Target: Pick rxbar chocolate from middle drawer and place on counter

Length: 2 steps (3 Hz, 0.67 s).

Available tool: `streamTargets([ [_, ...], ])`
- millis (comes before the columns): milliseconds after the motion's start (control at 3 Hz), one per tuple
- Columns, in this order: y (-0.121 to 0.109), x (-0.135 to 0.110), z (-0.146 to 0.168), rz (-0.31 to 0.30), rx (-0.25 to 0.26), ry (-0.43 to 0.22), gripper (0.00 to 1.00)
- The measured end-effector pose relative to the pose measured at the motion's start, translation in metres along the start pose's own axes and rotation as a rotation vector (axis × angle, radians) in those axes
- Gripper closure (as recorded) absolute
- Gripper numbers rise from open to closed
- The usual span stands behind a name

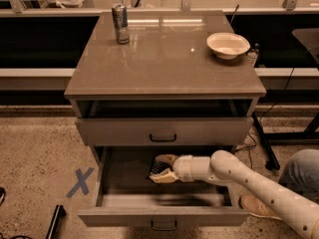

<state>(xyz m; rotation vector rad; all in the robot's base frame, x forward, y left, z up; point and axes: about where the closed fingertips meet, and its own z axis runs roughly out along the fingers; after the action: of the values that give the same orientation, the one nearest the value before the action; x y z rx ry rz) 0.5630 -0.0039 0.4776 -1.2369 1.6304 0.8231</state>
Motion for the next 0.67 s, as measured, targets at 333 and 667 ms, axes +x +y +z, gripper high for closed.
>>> streamTargets([
  [333, 0.005, -0.036, -0.034, -0.021, -0.072, -0.066, 1.00],
  [667, 0.039, -0.073, -0.067, -0.048, -0.193, -0.049, 1.00],
])
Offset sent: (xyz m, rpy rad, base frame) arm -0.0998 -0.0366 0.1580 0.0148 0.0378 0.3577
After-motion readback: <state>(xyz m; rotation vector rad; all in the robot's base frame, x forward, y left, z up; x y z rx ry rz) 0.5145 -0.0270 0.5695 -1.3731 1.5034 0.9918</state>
